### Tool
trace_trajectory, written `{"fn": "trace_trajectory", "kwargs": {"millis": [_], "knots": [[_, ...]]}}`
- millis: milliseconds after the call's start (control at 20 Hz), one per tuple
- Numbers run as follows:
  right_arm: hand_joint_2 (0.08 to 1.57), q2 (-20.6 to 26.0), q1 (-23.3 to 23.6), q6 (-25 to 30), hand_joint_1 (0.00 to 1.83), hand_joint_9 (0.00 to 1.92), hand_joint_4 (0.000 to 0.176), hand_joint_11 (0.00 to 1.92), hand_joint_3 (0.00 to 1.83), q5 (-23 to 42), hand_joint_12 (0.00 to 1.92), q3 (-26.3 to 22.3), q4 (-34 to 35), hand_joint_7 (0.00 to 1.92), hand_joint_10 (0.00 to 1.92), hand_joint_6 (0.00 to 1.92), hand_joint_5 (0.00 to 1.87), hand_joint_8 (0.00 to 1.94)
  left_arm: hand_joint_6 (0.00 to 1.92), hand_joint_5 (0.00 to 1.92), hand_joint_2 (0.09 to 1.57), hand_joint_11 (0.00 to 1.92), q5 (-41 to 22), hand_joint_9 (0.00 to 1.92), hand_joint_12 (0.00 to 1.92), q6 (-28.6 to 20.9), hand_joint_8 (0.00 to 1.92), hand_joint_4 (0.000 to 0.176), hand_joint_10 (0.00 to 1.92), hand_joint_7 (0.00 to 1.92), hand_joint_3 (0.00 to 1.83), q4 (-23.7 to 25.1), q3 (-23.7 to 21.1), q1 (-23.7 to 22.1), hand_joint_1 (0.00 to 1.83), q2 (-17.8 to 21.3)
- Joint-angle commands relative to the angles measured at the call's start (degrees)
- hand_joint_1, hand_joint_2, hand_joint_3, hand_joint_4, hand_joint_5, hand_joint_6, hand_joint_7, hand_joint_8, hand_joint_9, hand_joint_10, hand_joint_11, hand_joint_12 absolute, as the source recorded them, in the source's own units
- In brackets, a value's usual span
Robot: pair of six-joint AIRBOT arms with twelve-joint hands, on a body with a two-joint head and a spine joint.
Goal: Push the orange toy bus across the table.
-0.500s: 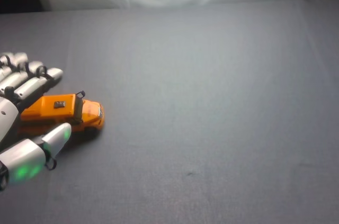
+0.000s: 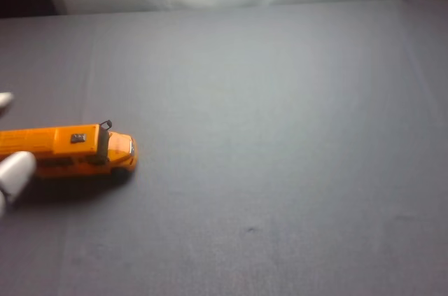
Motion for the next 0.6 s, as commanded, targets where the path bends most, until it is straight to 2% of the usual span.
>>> {"fn": "trace_trajectory", "kwargs": {"millis": [0,50,100,150,250,350,400,550], "knots": [[1.39,0.02,0.12,0.32,0.79,0.39,0.017,0.07,0.0,6.73,0.64,0.3,0.47,0.46,0.01,0.01,0.59,0.0,0.0,0.27,1.37,0.03,-8.34,0.06,0.03,-0.77,0.0,0.023,0.0,0.13,0.0,1.37,0.05,0.26,0.0,-0.48],[1.39,-0.01,0.13,0.32,0.8,0.38,0.011,0.07,0.0,6.5,0.64,0.36,0.33,0.46,0.0,0.0,0.59,0.0,0.0,0.27,1.37,0.04,-8.31,0.07,0.03,-1.4,0.01,0.015,0.0,0.14,0.0,0.4,0.43,0.57,0.0,-0.83],[1.39,-0.05,0.16,0.32,0.79,0.37,0.027,0.05,0.0,6.24,0.64,0.42,0.24,0.46,0.0,0.0,0.59,0.0,0.0,0.26,1.37,0.06,-7.99,0.09,0.04,-2.85,0.01,0.022,0.01,0.16,0.0,-0.74,1.12,0.89,0.0,-1.39],[1.39,-0.11,0.16,0.32,0.79,0.37,0.023,0.03,0.0,6.02,0.67,0.45,0.19,0.48,0.0,0.0,0.59,0.0,0.0,0.24,1.35,0.08,-7.26,0.11,0.05,-5.88,0.01,0.053,0.02,0.16,0.0,-2.29,2.54,1.3,0.0,-2.44],[1.39,-0.24,0.16,0.32,0.8,0.37,0.013,0.03,0.0,5.83,0.7,0.47,0.05,0.5,0.0,0.0,0.6,0.0,0.0,0.23,1.34,0.05,-6.05,0.09,0.04,-10.12,0.0,0.068,0.0,0.15,0.0,-4.2,4.88,1.34,0.0,-4.27],[1.39,-0.33,0.19,0.32,0.81,0.36,0.021,0.02,0.0,5.63,0.7,0.55,-0.08,0.48,0.0,0.0,0.59,0.0,0.0,0.19,1.35,0.06,-5.86,0.1,0.04,-13.5,0.0,0.082,0.01,0.15,0.0,-5.95,6.71,1.31,0.0,-5.88],[1.39,-0.35,0.28,0.32,0.82,0.36,0.018,0.02,0.0,5.46,0.7,0.58,-0.2,0.48,0.0,0.0,0.59,0.0,0.0,0.2,1.38,0.06,-5.86,0.09,0.04,-14.89,0.0,0.072,0.0,0.14,0.01,-6.5,7.45,1.27,0.0,-6.47],[1.39,-0.39,0.76,0.32,0.8,0.36,0.022,0.02,0.0,4.68,0.71,0.73,-0.83,0.48,0.0,0.0,0.58,0.0,0.0,0.19,1.41,0.06,-5.89,0.07,0.05,-18.87,0.0,0.076,0.0,0.12,0.02,-7.35,9.35,0.75,0.0,-8.23]]}}
